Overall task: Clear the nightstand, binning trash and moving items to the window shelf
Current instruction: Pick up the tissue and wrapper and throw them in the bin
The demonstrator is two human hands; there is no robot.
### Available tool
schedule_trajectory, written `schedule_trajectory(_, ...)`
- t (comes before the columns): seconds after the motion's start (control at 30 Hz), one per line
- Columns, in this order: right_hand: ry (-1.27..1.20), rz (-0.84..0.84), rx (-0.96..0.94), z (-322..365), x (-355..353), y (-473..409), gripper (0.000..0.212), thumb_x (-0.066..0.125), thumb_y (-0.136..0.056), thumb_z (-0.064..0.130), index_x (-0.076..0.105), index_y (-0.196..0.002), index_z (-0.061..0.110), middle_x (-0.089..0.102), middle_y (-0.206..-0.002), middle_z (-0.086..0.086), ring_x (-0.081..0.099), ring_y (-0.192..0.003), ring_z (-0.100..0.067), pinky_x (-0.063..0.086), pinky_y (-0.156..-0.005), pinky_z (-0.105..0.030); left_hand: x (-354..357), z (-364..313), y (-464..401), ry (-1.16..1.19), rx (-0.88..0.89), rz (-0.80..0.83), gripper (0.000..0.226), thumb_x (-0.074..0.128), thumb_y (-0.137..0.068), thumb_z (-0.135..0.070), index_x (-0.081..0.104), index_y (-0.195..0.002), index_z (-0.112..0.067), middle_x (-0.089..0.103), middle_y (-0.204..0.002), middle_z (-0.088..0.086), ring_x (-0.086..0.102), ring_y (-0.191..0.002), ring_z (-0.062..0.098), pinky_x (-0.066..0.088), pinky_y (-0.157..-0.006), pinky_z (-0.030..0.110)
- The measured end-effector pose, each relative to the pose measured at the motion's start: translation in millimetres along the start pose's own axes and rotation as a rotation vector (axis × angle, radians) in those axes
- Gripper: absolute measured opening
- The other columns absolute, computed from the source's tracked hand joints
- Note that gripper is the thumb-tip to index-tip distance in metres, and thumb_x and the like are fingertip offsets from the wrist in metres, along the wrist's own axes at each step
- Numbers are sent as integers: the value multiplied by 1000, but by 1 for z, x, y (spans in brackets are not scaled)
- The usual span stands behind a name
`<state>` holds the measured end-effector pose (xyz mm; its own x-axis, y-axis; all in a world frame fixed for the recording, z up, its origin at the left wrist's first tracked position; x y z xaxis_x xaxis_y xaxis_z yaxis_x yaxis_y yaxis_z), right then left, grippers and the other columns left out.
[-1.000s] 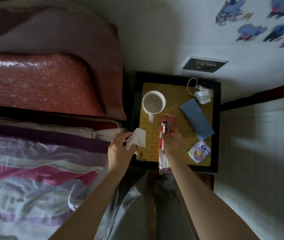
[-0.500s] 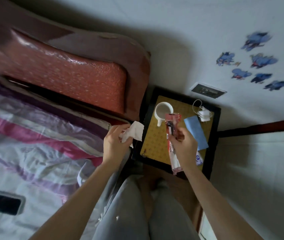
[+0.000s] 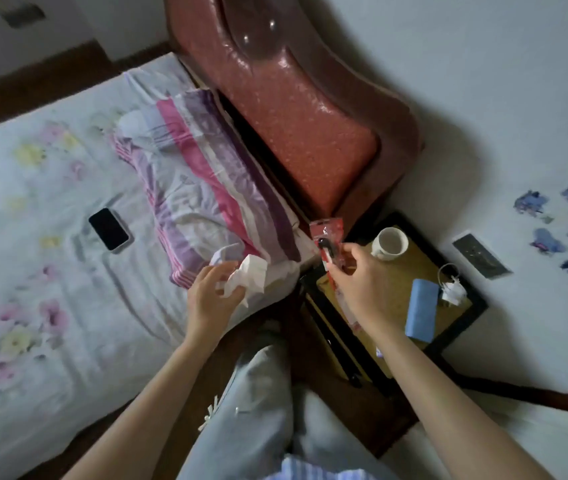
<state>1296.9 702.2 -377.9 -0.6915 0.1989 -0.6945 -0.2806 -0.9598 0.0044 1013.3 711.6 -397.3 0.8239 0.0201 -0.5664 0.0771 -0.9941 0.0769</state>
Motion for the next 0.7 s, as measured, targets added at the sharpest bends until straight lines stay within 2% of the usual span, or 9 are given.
schedule_trajectory(0.13,-17,136,-114,47,43,28,26,69,-81,32,62,-103,21,65,-93,8,60,-82,-7,47,-70,-23,-63,47,63,68,-142,-156,39,76,-74,-5,66,-109,-18,62,-104,-2,60,-84,9,49,-69,18)
schedule_trajectory(0.2,-26,222,-180,76,69,46,23,69,-81,31,61,-101,22,65,-92,6,61,-84,-9,50,-72,-27,-97,62,92,84,-174,-243,38,76,-74,-5,66,-109,-15,63,-103,0,61,-85,11,48,-68,17)
schedule_trajectory(0.3,-17,324,-310,127,111,76,21,70,-81,26,62,-99,19,62,-89,8,59,-83,-8,48,-72,-23,-148,85,133,123,-212,-378,37,76,-74,-6,66,-109,-13,64,-102,4,63,-89,16,53,-72,24)
schedule_trajectory(0.43,-30,470,-417,197,177,123,23,73,-79,23,63,-100,19,64,-90,7,59,-83,-8,47,-75,-23,-220,125,190,158,-289,-566,35,75,-76,-9,67,-109,-16,63,-101,-2,62,-90,8,55,-73,27)
schedule_trajectory(0.57,-38,623,-518,270,256,191,25,73,-80,25,64,-102,18,64,-90,8,58,-80,-3,48,-72,-16,-302,174,256,147,-367,-739,37,76,-74,-8,68,-107,-20,64,-100,-4,62,-87,2,53,-69,15)
schedule_trajectory(0.7,-21,749,-655,344,341,278,26,72,-80,28,63,-104,23,65,-92,6,62,-79,-7,55,-72,-31,-385,233,335,157,-489,-910,36,76,-73,-6,69,-105,-21,65,-100,-6,61,-88,0,47,-69,5)
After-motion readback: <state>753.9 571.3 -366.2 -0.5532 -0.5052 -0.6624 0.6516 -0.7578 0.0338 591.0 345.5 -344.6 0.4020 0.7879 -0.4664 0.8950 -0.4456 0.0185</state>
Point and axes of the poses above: each hand's wrist, its own y-axis away from the middle knuckle, its own x-axis out of the palm, z = x × y, the point moved 10 cm from there along -y, towards the middle knuckle
